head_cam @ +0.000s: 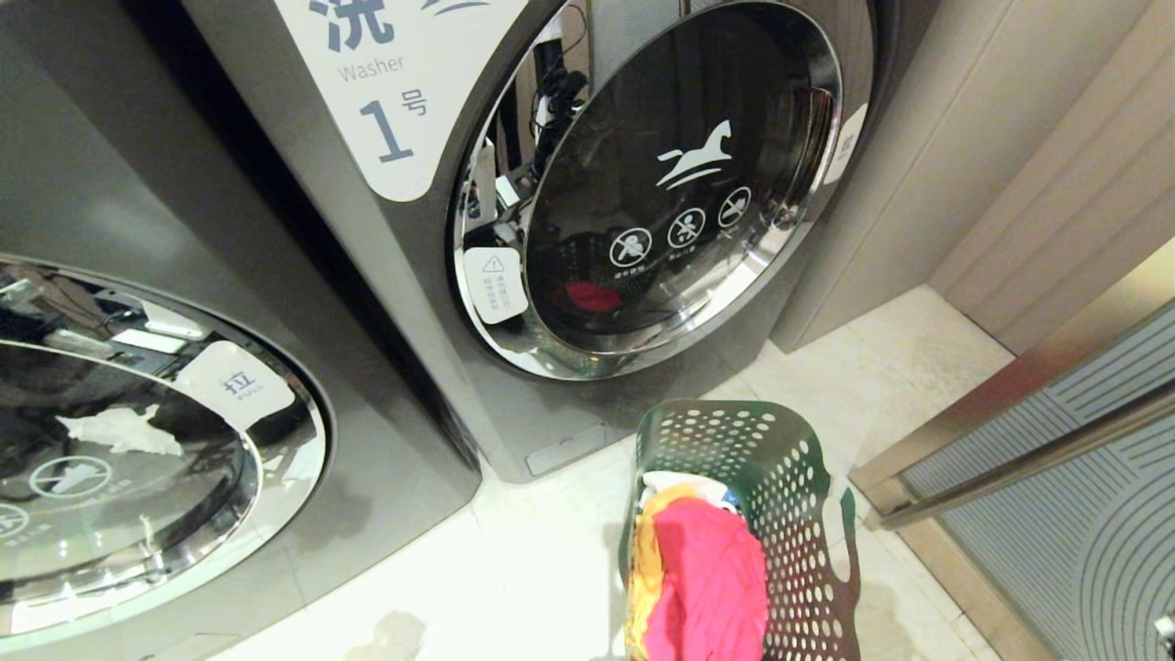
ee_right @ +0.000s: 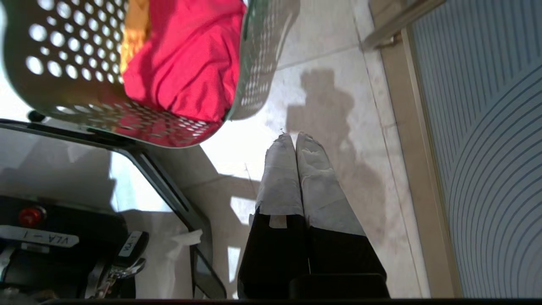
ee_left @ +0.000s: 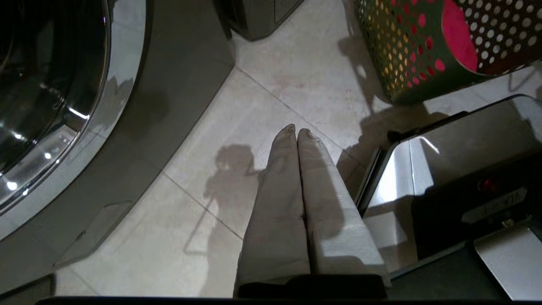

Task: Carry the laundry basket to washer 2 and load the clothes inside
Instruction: Pick up the clothes basket and put it beside the washing machine

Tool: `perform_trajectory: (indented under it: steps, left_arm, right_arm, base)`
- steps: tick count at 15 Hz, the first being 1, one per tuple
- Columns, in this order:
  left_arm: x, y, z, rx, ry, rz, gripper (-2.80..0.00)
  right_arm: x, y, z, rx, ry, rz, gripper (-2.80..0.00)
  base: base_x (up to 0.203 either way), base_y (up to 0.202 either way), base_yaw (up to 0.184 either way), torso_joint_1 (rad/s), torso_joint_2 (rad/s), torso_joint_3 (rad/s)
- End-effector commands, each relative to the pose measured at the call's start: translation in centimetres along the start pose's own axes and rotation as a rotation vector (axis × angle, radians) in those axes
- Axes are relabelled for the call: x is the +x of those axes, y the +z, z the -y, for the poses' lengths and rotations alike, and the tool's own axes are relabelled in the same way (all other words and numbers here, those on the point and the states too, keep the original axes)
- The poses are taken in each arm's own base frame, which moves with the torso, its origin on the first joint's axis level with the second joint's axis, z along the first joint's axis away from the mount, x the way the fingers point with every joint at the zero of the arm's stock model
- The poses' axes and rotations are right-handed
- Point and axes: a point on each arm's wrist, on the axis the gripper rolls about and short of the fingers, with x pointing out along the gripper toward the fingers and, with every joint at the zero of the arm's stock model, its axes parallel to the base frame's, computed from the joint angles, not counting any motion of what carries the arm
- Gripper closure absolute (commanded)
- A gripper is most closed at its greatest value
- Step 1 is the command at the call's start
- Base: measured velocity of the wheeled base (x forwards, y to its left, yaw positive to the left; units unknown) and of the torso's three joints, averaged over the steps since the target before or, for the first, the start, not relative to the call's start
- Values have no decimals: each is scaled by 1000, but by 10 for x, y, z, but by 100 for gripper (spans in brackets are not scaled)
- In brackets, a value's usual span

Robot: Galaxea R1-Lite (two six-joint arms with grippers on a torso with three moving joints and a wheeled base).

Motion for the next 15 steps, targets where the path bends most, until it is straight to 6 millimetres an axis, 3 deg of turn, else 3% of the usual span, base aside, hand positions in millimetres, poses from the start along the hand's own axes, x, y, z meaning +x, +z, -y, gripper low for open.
perform_trajectory:
  steps: [1, 5, 9, 12, 15]
  left_arm:
    - [3, -2, 1, -2, 0, 40, 0]
    - [2, -3, 1, 21, -6, 10, 0]
    - [3, -3, 1, 53, 34, -1, 0]
    - [3, -3, 2, -14, 214, -48, 0]
    - [3, -1, 1, -57, 247, 10, 0]
  right_arm:
    - [-27, -19, 2, 14, 6, 152, 0]
    - [-53, -45, 1, 14, 33, 208, 0]
    - [-52, -46, 0, 73, -91, 80, 0]
    - [-54, -48, -1, 99, -133, 100, 0]
    - [-54, -48, -1, 96, -130, 122, 0]
  base:
    - [0, 0, 0, 0, 0, 0]
    - [0, 0, 0, 0, 0, 0]
    - [0, 0, 0, 0, 0, 0]
    - [0, 0, 0, 0, 0, 0]
    - [0, 0, 0, 0, 0, 0]
